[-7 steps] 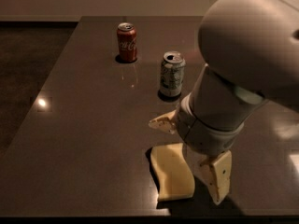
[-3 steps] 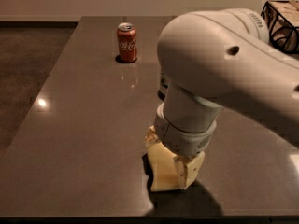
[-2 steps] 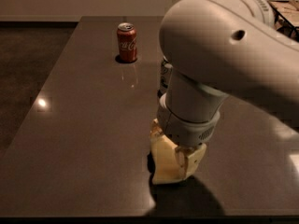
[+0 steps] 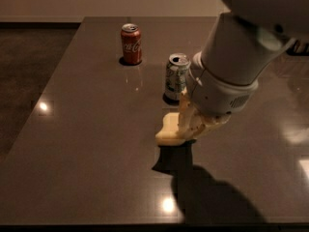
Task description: Pick sponge
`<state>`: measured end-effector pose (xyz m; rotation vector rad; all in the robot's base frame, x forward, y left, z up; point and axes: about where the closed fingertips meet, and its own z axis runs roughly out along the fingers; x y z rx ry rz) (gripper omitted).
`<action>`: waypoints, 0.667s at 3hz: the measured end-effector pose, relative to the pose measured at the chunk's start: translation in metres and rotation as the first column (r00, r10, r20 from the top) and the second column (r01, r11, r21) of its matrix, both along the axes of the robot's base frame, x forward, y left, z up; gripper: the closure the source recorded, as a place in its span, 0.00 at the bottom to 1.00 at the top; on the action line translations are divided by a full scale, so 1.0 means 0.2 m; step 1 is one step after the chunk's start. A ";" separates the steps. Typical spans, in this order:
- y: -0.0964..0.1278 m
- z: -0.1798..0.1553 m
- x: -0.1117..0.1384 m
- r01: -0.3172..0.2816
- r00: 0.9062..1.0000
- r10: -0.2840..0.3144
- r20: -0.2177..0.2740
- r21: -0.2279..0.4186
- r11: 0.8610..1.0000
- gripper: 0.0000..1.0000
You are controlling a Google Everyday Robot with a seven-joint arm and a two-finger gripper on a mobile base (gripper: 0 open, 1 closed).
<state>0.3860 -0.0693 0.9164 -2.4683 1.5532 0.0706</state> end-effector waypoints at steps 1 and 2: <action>-0.05 0.15 0.05 0.078 0.997 -0.080 0.017 0.058 0.995 1.00; -0.10 0.26 0.06 0.137 0.989 -0.142 0.044 0.107 0.985 1.00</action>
Offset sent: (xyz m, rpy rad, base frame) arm 0.0172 -0.0387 0.0603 0.1546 -0.0392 -0.2254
